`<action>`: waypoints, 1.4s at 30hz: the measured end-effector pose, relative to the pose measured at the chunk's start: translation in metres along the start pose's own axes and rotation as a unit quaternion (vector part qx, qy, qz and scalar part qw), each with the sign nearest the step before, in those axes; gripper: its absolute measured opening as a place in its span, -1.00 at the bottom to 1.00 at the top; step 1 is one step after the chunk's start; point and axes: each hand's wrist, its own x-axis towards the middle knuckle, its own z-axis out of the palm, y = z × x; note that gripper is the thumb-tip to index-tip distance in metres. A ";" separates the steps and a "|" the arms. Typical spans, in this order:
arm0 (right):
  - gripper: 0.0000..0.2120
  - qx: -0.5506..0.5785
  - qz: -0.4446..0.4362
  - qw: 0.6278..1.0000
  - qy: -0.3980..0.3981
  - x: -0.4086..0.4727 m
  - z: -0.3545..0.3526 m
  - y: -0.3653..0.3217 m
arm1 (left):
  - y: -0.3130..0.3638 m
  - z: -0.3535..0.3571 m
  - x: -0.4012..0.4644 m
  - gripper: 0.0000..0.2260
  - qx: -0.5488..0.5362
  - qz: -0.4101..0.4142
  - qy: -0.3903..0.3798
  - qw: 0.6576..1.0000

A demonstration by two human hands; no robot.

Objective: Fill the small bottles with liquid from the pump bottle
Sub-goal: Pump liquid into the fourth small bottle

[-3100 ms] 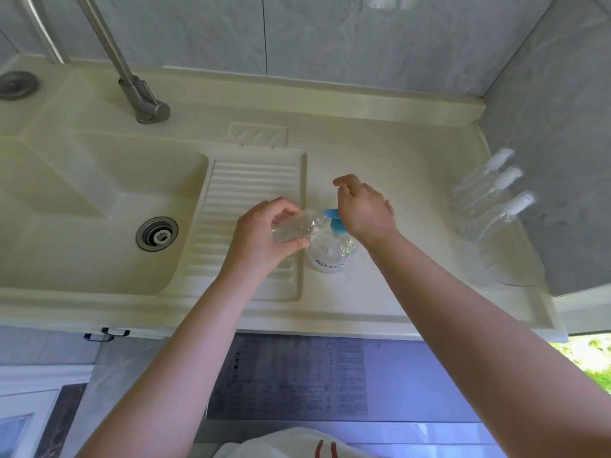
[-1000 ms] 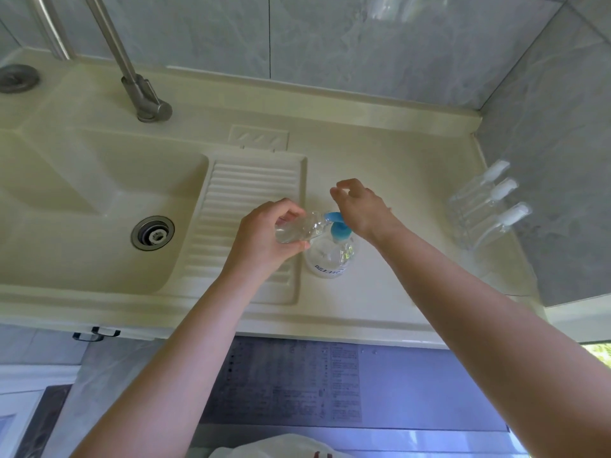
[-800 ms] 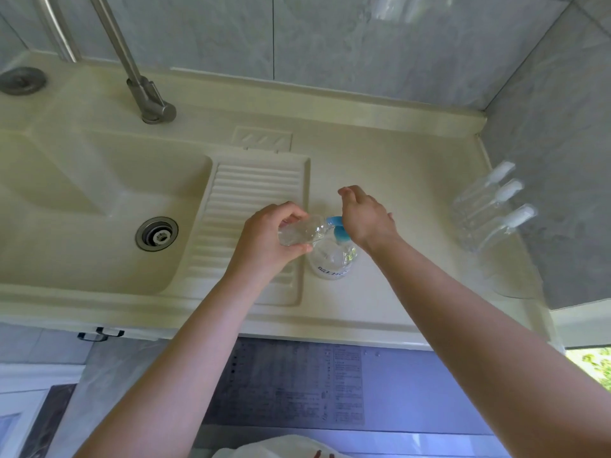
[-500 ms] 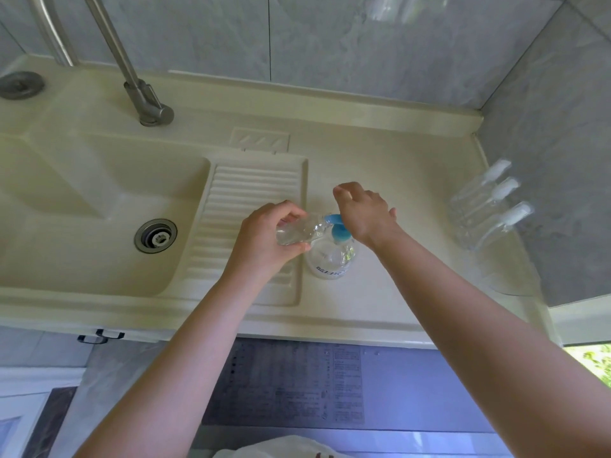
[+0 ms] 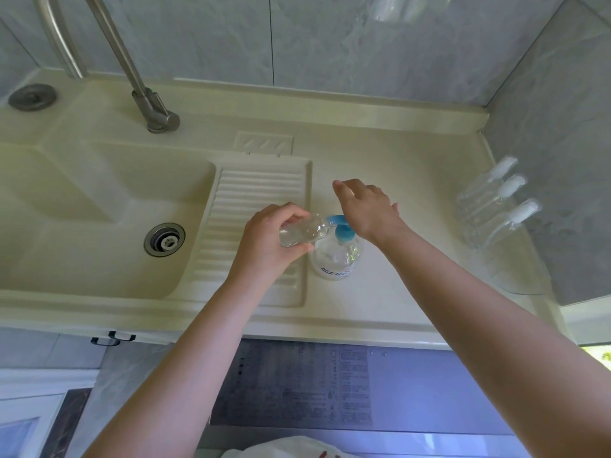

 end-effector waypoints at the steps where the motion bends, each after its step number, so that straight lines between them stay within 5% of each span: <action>1: -0.55 -0.020 -0.001 1.000 0.002 0.001 0.001 0.002 | 0.000 0.000 0.000 -0.61 0.000 0.000 0.001 1.000; 13: -0.52 -0.001 -0.005 1.000 0.026 0.000 0.001 0.003 | 0.000 0.000 0.000 -0.60 -0.002 -0.012 0.002 1.000; 23: -0.50 -0.138 -0.014 0.987 0.079 -0.003 0.012 0.003 | -0.003 0.001 0.001 -0.59 0.005 -0.020 0.005 1.000; 30: -0.47 -0.035 0.023 0.998 0.038 -0.003 0.000 0.001 | -0.002 0.002 -0.001 -0.59 -0.005 -0.014 0.007 1.000; 42: -0.53 -0.025 0.035 0.999 0.019 -0.005 0.010 0.002 | -0.003 0.004 0.001 -0.60 0.003 -0.013 0.004 1.000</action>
